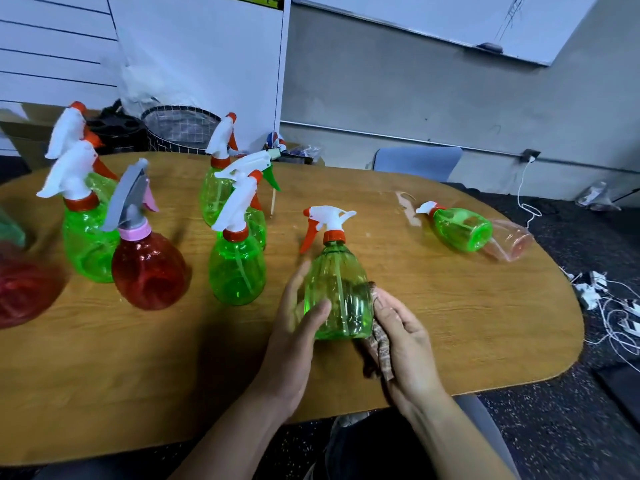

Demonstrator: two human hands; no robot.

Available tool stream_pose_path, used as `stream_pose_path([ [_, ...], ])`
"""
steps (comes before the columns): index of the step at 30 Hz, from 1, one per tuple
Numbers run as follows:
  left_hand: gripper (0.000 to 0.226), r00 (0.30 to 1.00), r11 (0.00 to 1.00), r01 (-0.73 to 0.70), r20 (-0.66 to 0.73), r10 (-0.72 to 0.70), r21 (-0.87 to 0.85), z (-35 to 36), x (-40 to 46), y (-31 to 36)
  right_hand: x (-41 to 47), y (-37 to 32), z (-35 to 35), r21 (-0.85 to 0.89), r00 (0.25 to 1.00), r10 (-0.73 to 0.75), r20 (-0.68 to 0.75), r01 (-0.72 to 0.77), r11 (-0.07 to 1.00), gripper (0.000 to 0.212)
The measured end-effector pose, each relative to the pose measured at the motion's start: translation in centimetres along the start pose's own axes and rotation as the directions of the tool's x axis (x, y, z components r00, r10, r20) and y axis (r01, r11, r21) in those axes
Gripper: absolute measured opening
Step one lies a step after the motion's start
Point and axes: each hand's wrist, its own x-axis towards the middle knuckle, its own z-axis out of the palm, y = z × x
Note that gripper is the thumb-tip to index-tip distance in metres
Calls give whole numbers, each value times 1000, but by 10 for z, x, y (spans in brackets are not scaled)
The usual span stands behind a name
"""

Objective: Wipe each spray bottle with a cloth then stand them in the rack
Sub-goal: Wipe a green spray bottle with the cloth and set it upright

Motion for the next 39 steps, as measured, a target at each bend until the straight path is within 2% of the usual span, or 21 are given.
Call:
stream_pose_path([
  [6, 77, 998, 998, 55, 41, -55, -9, -5, -2, -1, 2, 7, -6, 11, 1000, -28, 6, 28, 1000, 25],
  [9, 85, 998, 999, 41, 36, -42, 27, -5, -3, 0, -1, 8, -7, -21, 999, -39, 21, 39, 999, 26],
  [13, 97, 996, 996, 74, 46, -71, -46, -2, 0, 7, -2, 7, -8, -60, 998, -60, 12, 60, 996, 27],
  [16, 72, 994, 989, 109, 24, -107, -96, -2, 0, 6, -3, 9, -8, -84, 997, -75, 23, 77, 994, 42],
  [20, 65, 992, 987, 127, 21, -126, -94, 0, -1, 2, -4, 8, -8, -61, 996, -78, 30, 80, 995, 19],
  [25, 56, 997, 994, 81, -5, -81, -78, 2, 0, 6, -3, 6, -8, 21, 998, -57, 1, 56, 998, 22],
  [29, 44, 997, 995, 69, -14, -70, -72, 1, -1, 6, -1, 9, -10, -5, 997, -73, -5, 73, 997, 24],
  [32, 56, 999, 997, 47, -20, -48, -54, 2, -3, 8, -2, 11, -9, -42, 994, -106, 7, 106, 994, 26],
  [35, 96, 999, 999, 29, 14, -29, 33, 2, -4, 8, -1, 12, -10, -44, 993, -116, -1, 116, 992, 26],
  [36, 102, 1000, 999, 20, 22, -21, 47, 2, -4, 7, -1, 12, -10, -43, 993, -115, 1, 115, 992, 26],
  [39, 91, 1000, 1000, 20, 17, -20, -9, 3, -1, 8, -1, 11, -10, -40, 993, -121, 5, 121, 992, 26],
])
